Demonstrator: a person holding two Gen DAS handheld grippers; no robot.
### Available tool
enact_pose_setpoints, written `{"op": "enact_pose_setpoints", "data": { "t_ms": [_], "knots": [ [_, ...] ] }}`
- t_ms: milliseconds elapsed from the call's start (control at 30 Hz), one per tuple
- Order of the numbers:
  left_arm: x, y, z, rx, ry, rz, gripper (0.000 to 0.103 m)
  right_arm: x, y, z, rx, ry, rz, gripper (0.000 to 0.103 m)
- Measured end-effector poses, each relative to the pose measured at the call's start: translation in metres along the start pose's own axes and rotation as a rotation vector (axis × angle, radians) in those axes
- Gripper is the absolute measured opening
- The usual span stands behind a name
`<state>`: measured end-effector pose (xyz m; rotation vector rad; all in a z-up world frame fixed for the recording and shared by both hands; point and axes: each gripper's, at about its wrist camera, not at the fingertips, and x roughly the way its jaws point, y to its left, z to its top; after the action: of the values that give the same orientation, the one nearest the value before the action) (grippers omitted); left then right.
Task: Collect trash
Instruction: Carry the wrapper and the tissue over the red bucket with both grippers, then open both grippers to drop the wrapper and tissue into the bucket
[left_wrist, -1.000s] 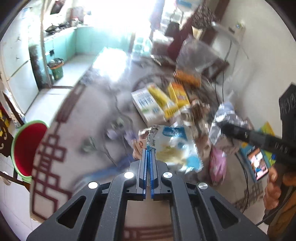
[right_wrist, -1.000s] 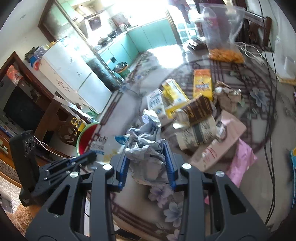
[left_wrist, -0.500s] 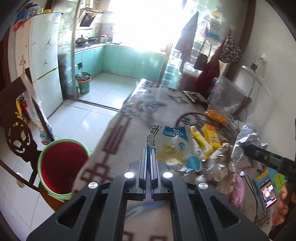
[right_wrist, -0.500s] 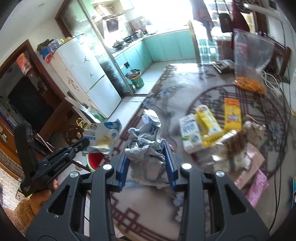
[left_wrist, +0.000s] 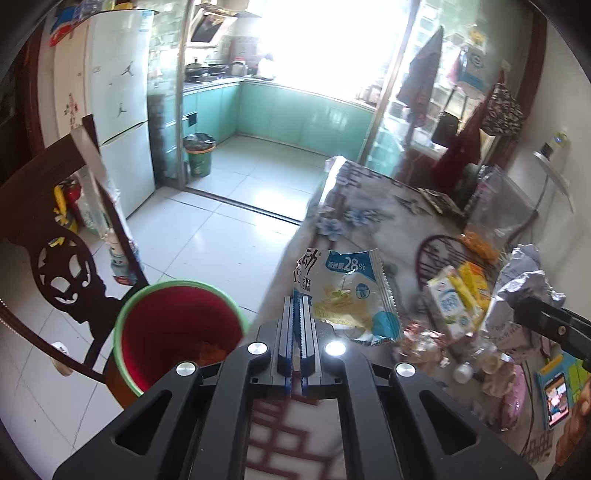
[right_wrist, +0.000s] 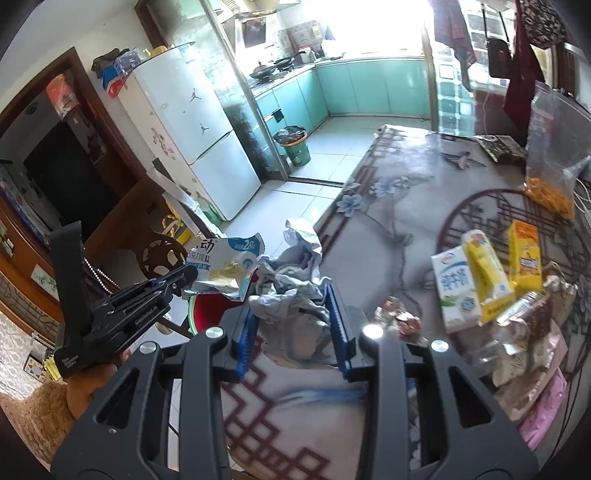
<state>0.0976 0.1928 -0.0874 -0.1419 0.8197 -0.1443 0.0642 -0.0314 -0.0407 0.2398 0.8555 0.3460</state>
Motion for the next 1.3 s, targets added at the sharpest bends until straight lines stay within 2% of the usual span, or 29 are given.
{"op": "enact_pose_setpoints", "data": {
  "t_ms": [333, 533, 933, 1300],
  "knots": [
    [0.022, 0.050, 0.010, -0.047, 0.033, 0.040, 0.000, 0.045, 0.040, 0.013, -0.058, 0.047, 0.010, 0.035],
    [0.031, 0.077, 0.010, -0.076, 0.049, 0.079, 0.000, 0.072, 0.057, 0.016, -0.067, 0.084, 0.065, 0.035],
    [0.046, 0.135, 0.004, -0.162, 0.093, 0.183, 0.000, 0.147, 0.087, 0.018, -0.074, 0.226, 0.201, 0.035],
    [0.055, 0.163, 0.000, -0.206, 0.120, 0.229, 0.000, 0.189, 0.115, 0.015, -0.125, 0.309, 0.242, 0.035]
  ]
}}
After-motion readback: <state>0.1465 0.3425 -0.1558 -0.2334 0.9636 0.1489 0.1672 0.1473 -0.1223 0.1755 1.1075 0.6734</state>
